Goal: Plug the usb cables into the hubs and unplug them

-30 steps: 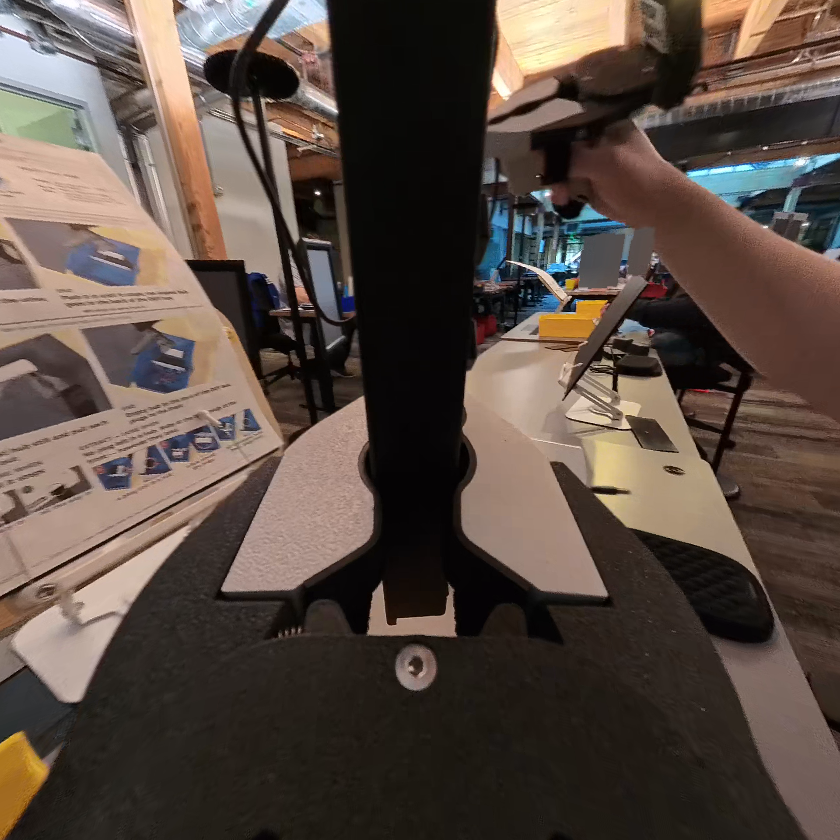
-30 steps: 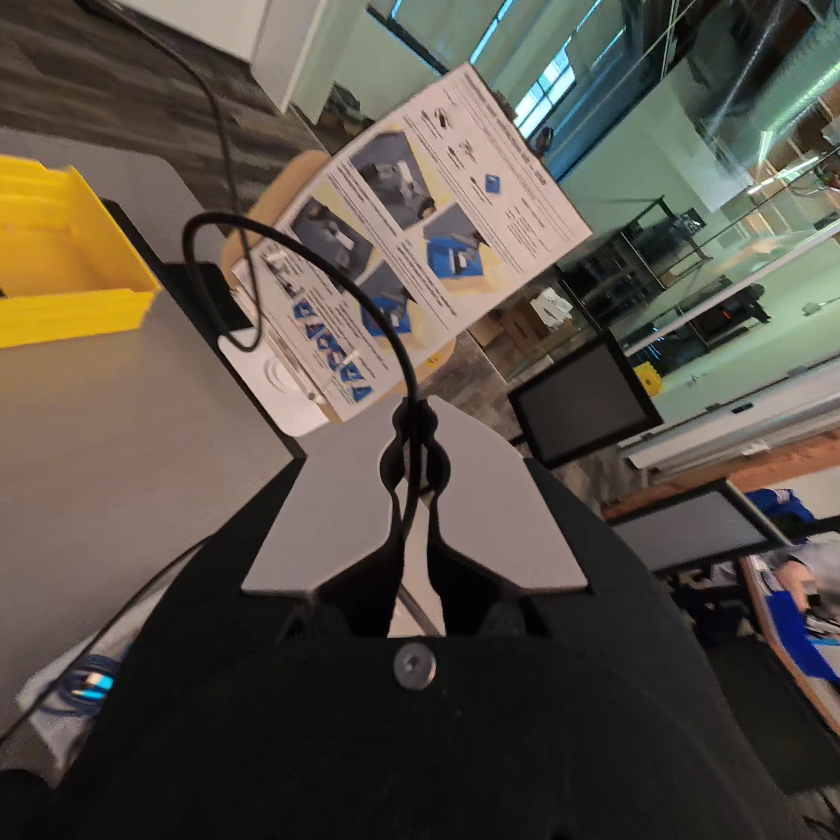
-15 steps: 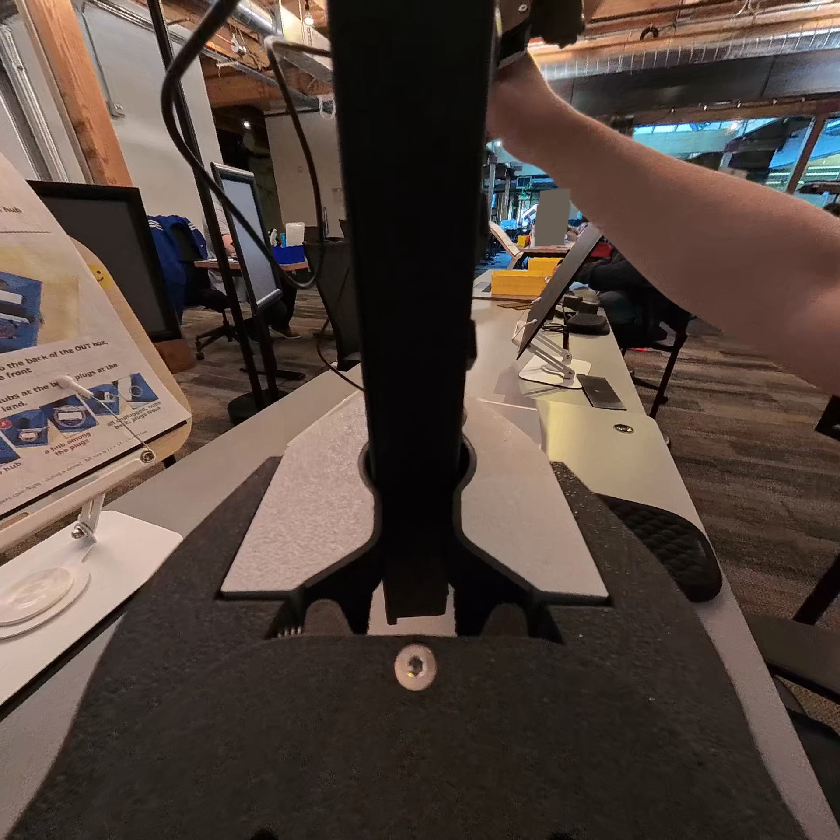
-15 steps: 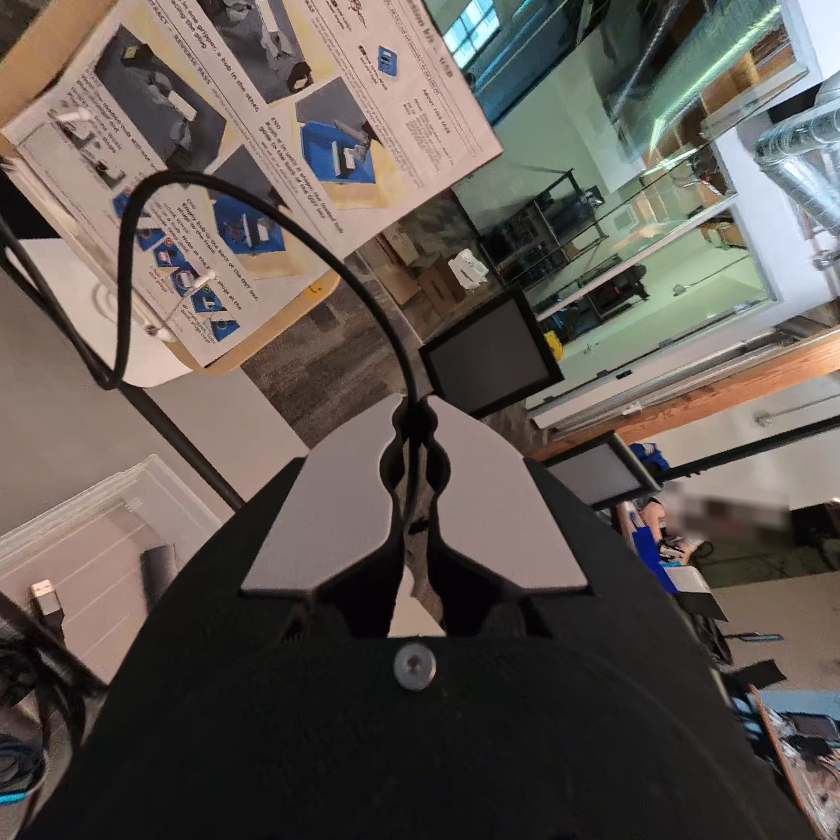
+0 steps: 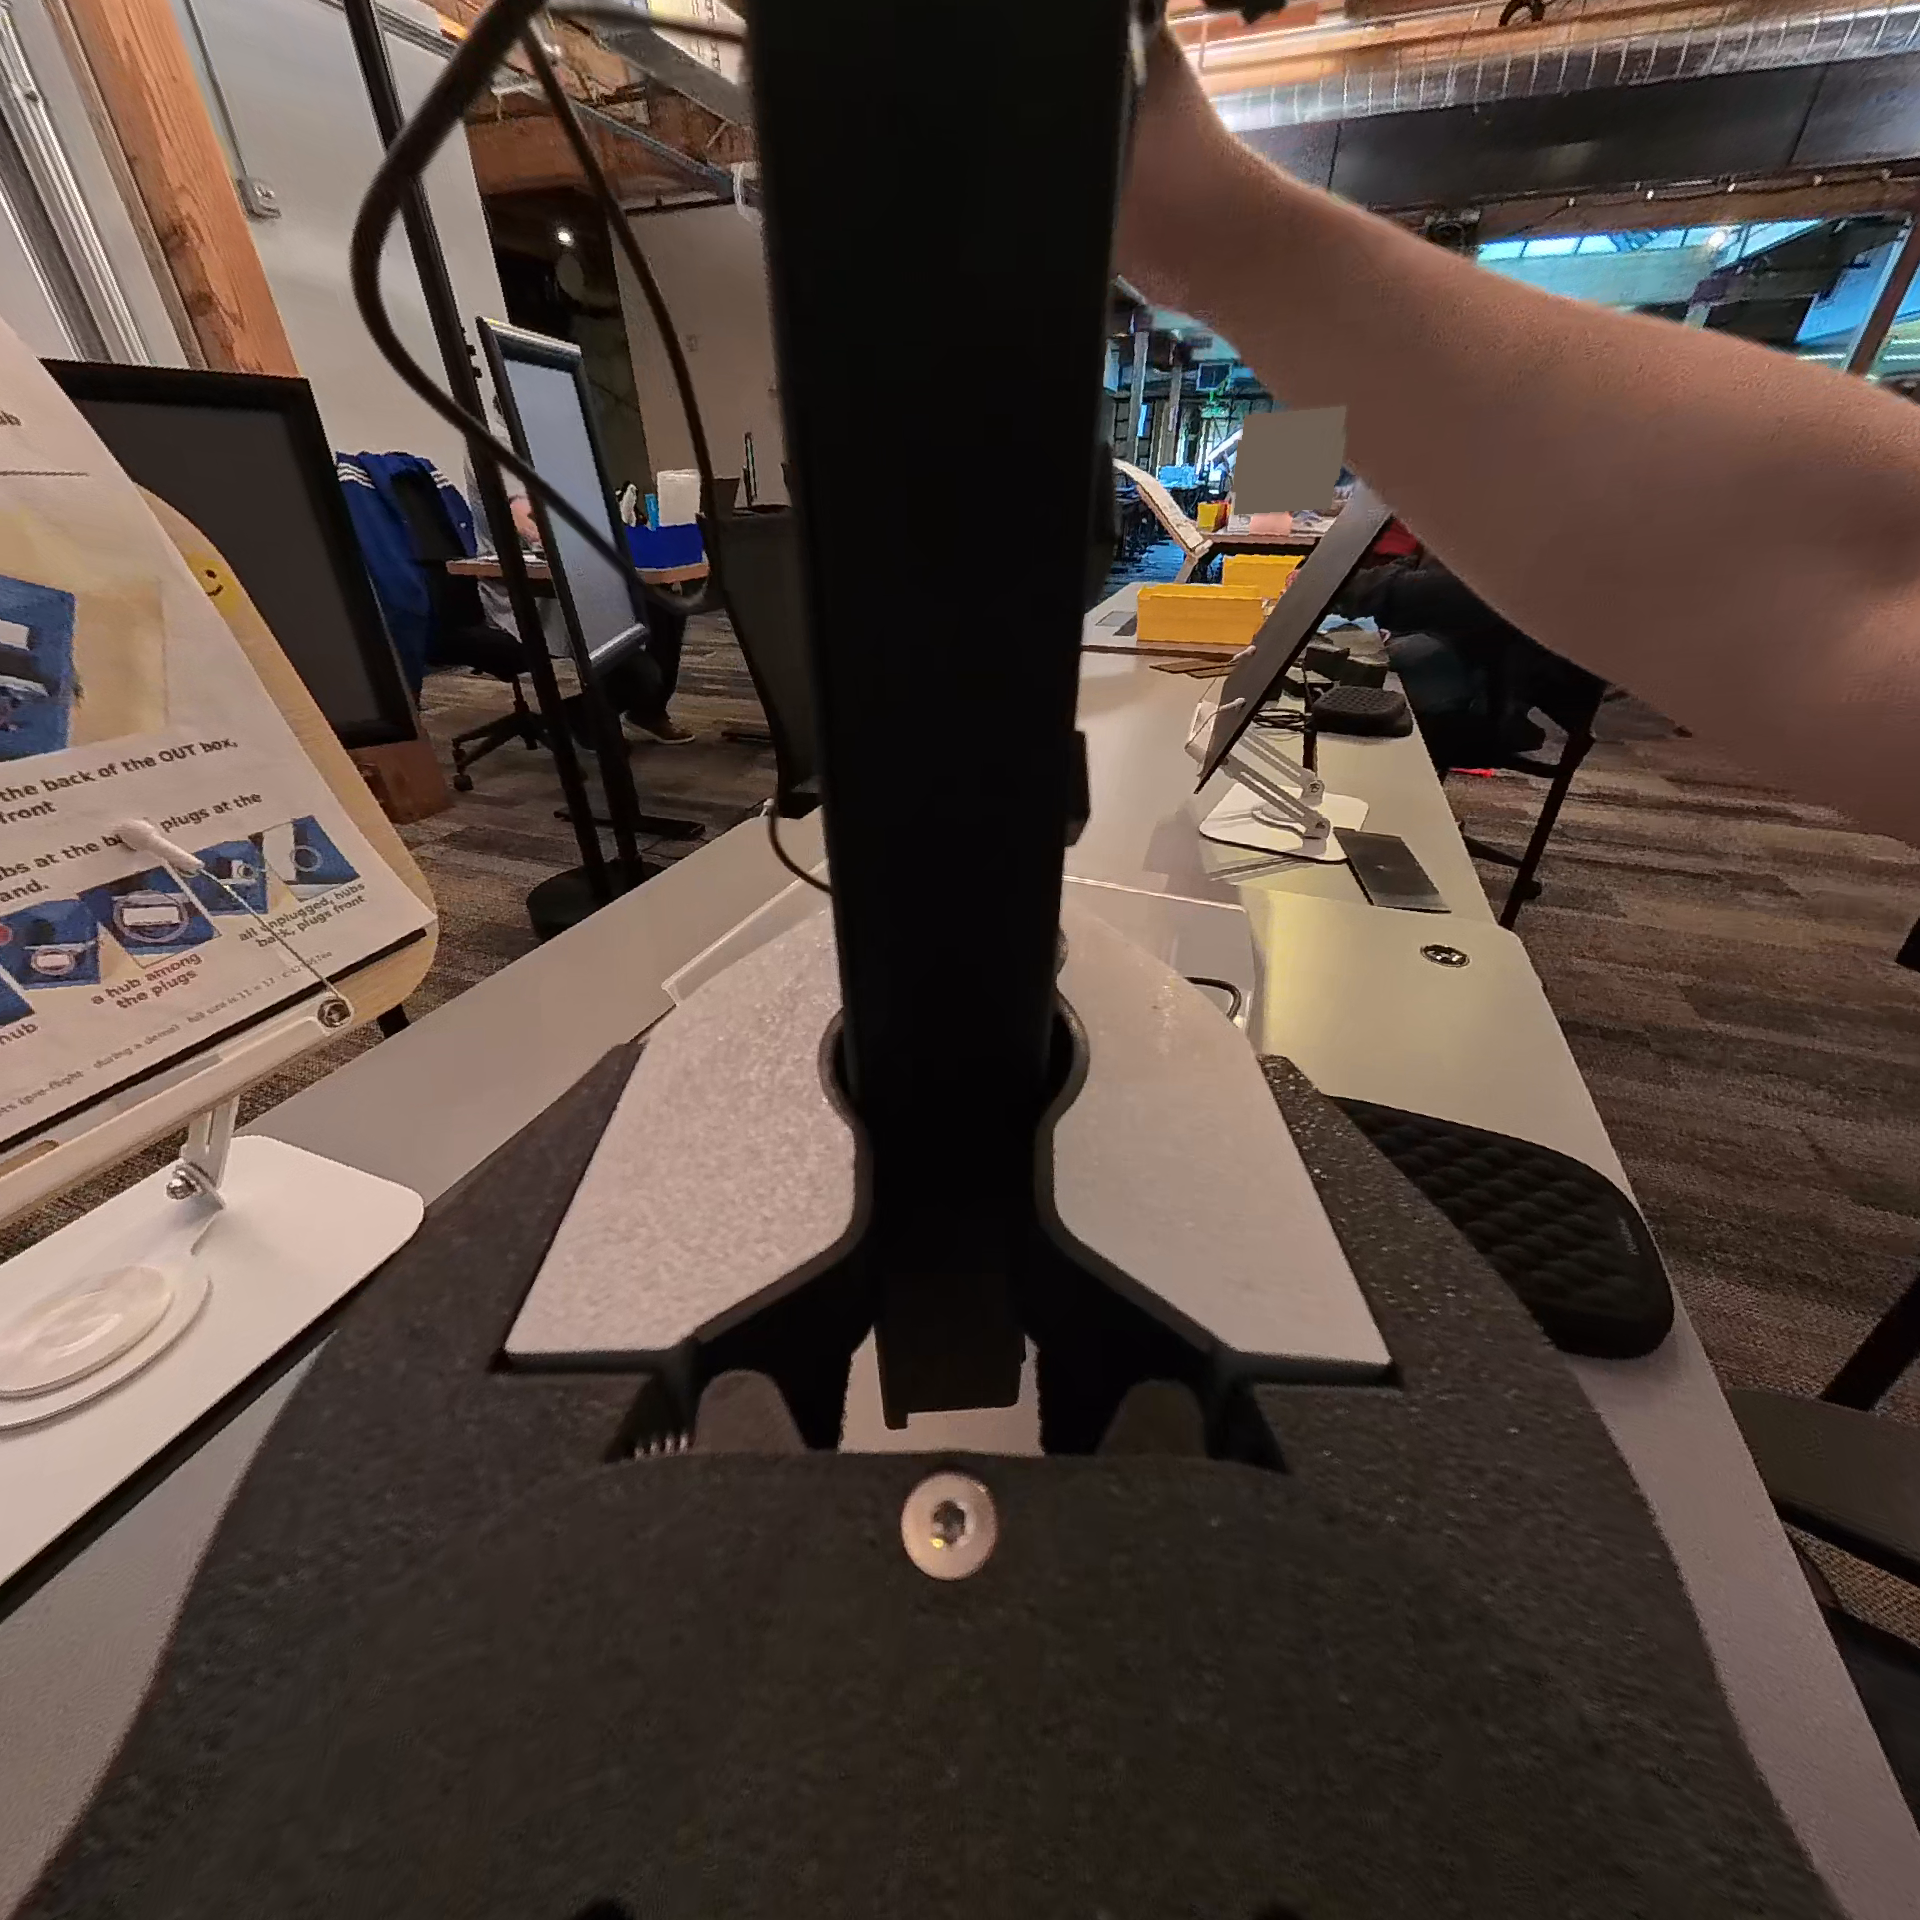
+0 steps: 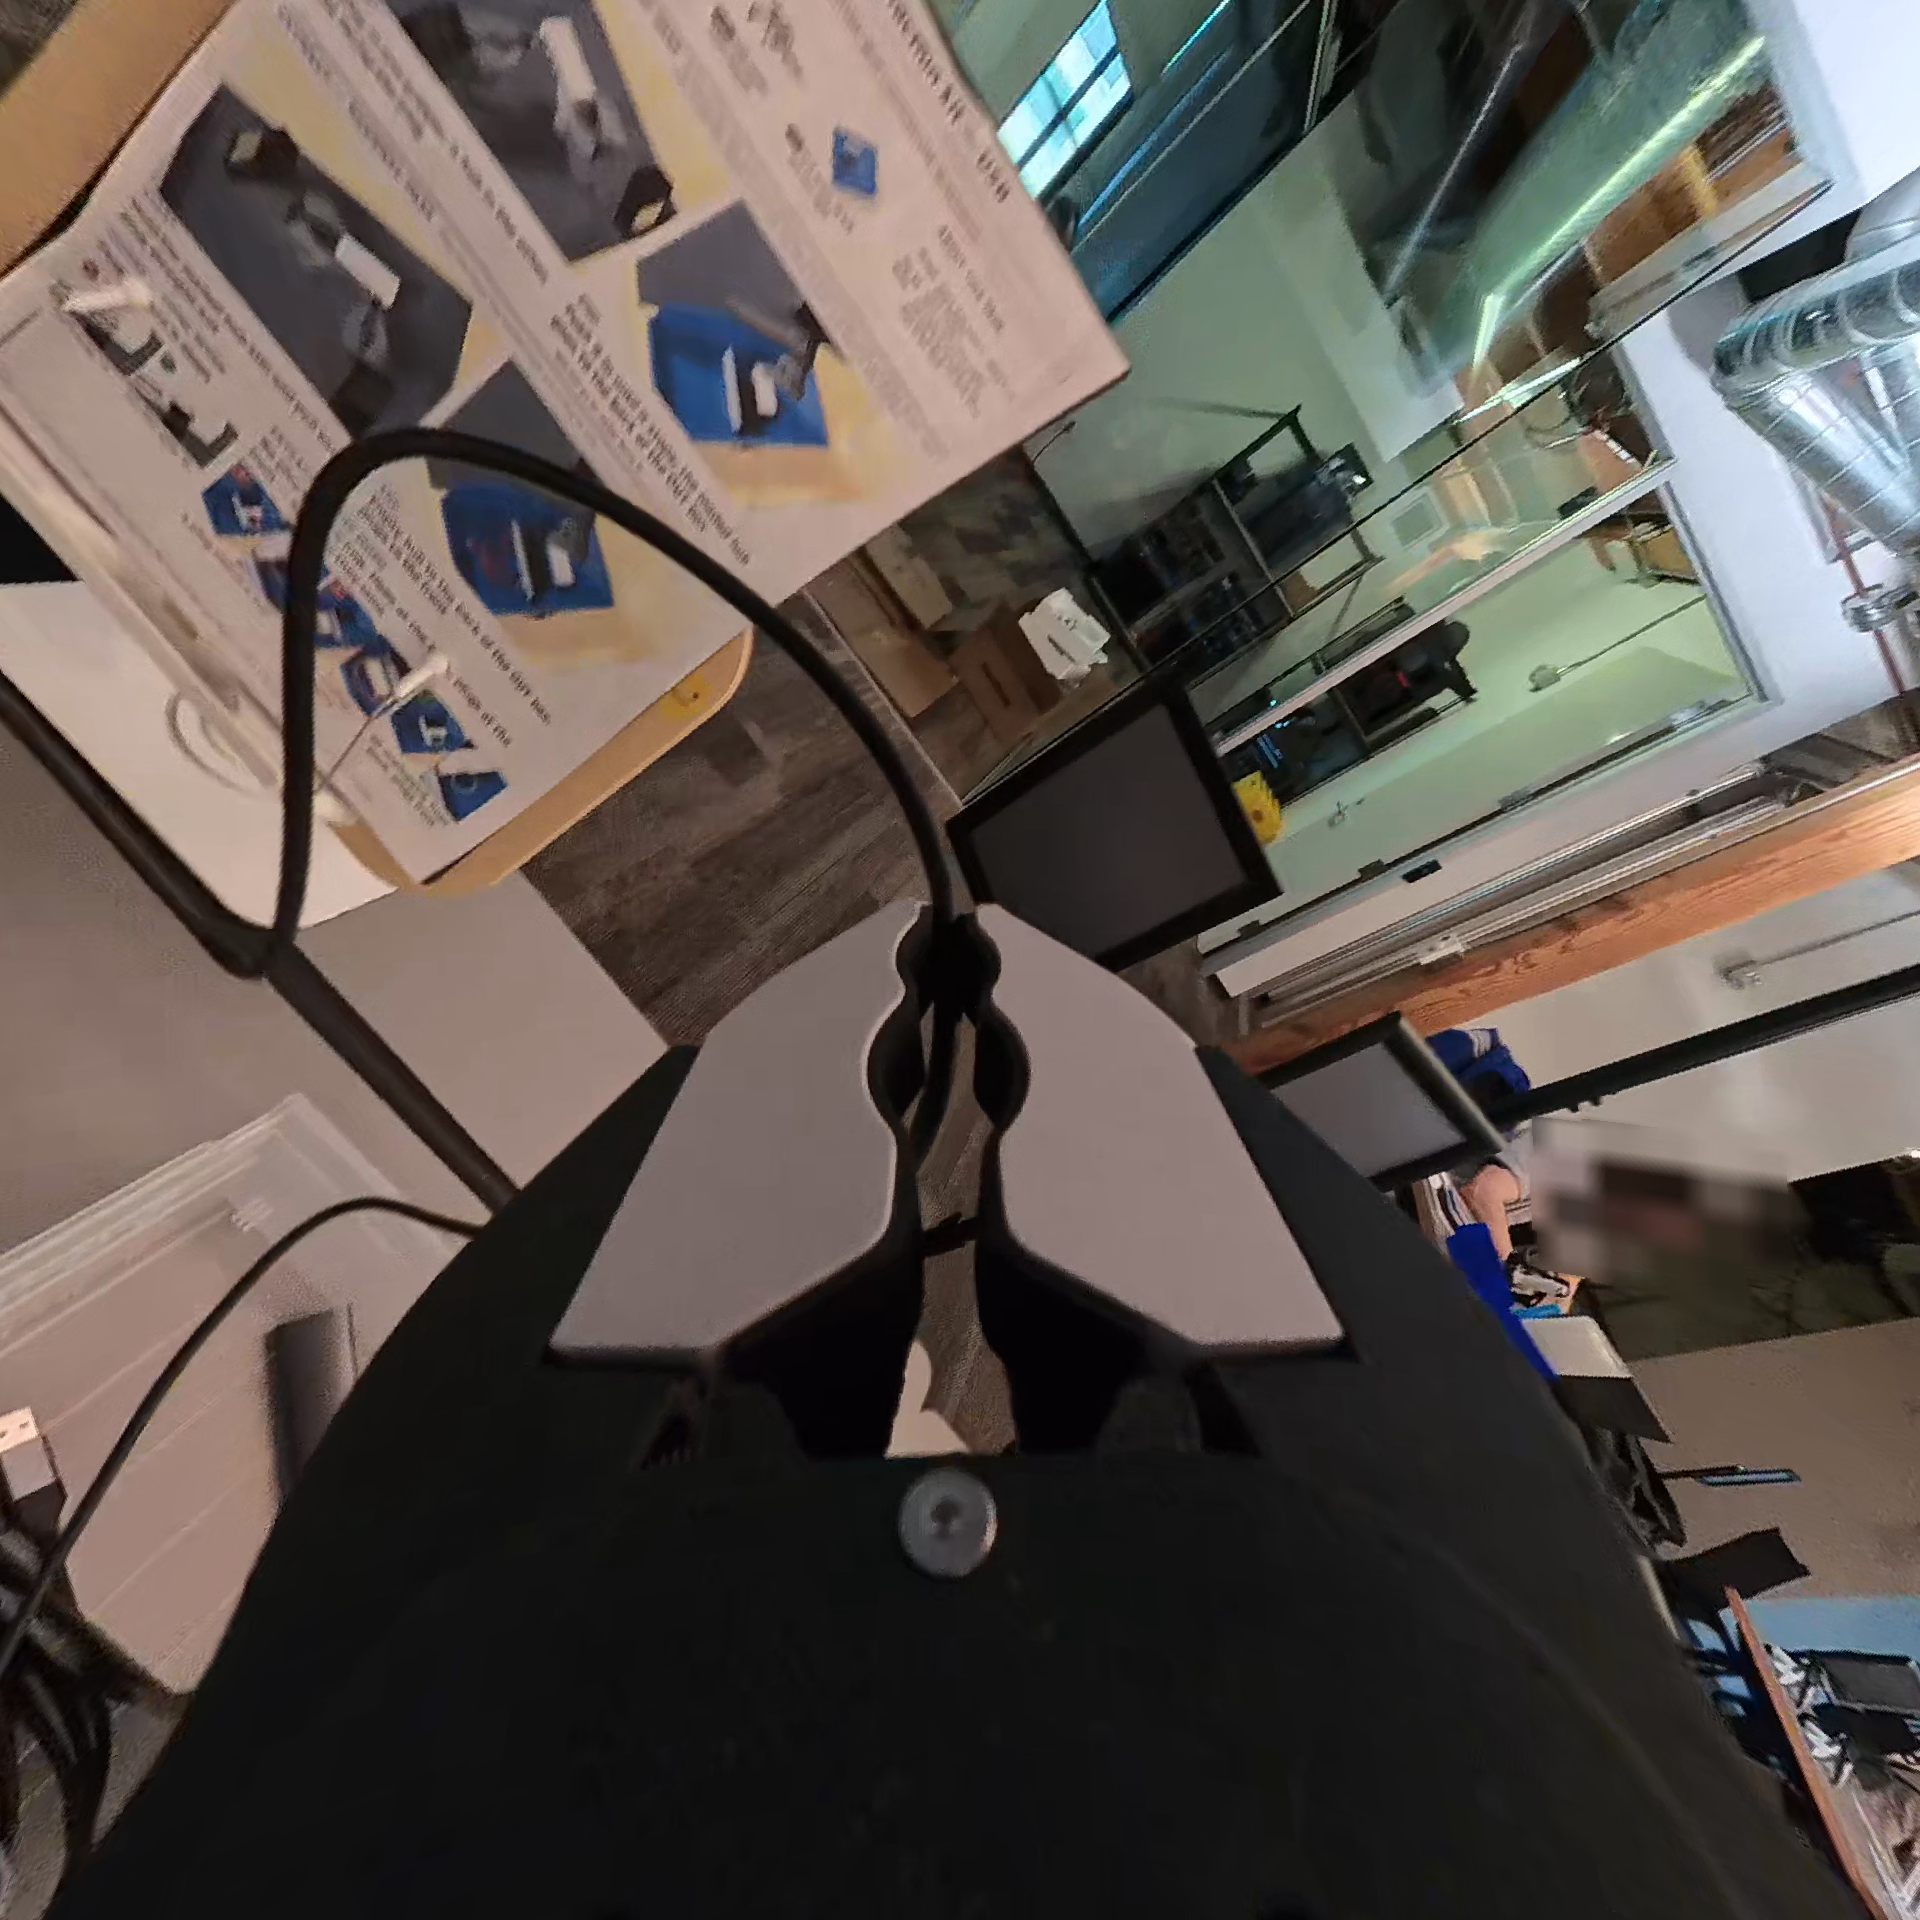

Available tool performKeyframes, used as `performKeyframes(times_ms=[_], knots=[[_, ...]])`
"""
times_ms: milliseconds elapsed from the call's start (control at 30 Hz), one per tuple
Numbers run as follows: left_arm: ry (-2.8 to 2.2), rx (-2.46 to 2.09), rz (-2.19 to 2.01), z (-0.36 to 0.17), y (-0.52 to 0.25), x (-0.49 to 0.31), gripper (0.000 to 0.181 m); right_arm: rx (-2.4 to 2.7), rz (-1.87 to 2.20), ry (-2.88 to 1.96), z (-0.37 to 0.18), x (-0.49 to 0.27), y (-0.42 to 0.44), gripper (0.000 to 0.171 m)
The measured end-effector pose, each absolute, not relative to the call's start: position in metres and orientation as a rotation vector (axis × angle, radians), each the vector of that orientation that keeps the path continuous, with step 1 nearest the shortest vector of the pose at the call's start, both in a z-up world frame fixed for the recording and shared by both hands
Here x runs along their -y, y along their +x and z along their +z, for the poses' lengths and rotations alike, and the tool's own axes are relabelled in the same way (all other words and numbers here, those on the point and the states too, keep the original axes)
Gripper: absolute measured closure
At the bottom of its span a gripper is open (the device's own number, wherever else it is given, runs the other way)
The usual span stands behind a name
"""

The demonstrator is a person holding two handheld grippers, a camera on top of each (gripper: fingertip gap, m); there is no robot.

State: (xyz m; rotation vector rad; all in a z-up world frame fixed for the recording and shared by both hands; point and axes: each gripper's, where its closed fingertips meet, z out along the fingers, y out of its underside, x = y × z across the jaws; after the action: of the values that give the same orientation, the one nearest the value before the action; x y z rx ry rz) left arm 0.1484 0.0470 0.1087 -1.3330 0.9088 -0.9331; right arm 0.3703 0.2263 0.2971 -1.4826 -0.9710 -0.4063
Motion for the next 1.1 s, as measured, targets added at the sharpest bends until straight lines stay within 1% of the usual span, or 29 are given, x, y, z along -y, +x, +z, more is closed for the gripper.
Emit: performKeyframes(times_ms=[100,167,267,467,600,733,833,933,1000,1100], knots=[[-1.324,-0.917,-0.918,0.111,0.149,-0.045,0.155,0.961,-0.412,-1.443,0.324,-0.222,0.364,0.166],[-1.315,-0.917,-0.915,0.113,0.148,-0.043,0.155,0.976,-0.427,-1.410,0.331,-0.220,0.359,0.166],[-1.309,-0.915,-0.913,0.115,0.147,-0.042,0.155,1.056,-0.363,-1.385,0.311,-0.216,0.344,0.166],[-1.297,-0.891,-0.928,0.122,0.139,-0.043,0.155,1.183,-0.204,-1.427,0.220,-0.204,0.338,0.166],[-1.277,-0.872,-0.931,0.130,0.131,-0.042,0.155,1.154,-0.007,-1.488,0.179,-0.182,0.349,0.166],[-1.267,-0.855,-0.936,0.136,0.123,-0.043,0.155,1.015,0.270,-1.741,0.132,-0.169,0.382,0.166],[-1.277,-0.862,-0.940,0.135,0.122,-0.044,0.155,0.864,0.399,-2.034,0.077,-0.171,0.417,0.166],[-1.295,-0.873,-0.929,0.130,0.124,-0.046,0.155,0.755,0.665,-2.269,0.022,-0.163,0.419,0.165],[-1.308,-0.878,-0.927,0.126,0.127,-0.047,0.155,0.781,0.668,-2.333,-0.008,-0.164,0.413,0.166],[-1.332,-0.887,-0.925,0.118,0.133,-0.050,0.155,0.817,0.493,-2.462,-0.050,-0.173,0.409,0.166]])
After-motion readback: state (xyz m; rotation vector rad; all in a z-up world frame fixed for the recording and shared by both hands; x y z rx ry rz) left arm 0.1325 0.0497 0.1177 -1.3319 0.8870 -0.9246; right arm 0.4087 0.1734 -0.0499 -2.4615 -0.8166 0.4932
